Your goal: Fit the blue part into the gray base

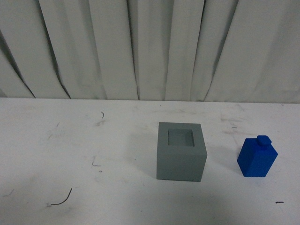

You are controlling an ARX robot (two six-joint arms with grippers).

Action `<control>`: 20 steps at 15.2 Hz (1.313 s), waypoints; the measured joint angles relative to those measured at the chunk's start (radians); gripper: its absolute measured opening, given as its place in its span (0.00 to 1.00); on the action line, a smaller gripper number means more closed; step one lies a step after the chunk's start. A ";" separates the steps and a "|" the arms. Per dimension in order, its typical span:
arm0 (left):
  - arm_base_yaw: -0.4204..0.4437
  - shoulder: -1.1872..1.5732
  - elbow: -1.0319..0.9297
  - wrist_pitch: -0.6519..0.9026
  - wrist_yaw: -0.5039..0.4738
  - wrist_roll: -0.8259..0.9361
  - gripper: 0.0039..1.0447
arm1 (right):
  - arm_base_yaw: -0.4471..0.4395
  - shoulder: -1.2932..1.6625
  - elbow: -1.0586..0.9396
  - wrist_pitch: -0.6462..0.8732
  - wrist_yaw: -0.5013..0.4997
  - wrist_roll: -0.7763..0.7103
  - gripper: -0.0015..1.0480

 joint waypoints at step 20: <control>0.000 0.000 0.000 0.000 0.000 0.000 0.94 | 0.000 0.000 0.000 0.000 0.000 0.000 0.94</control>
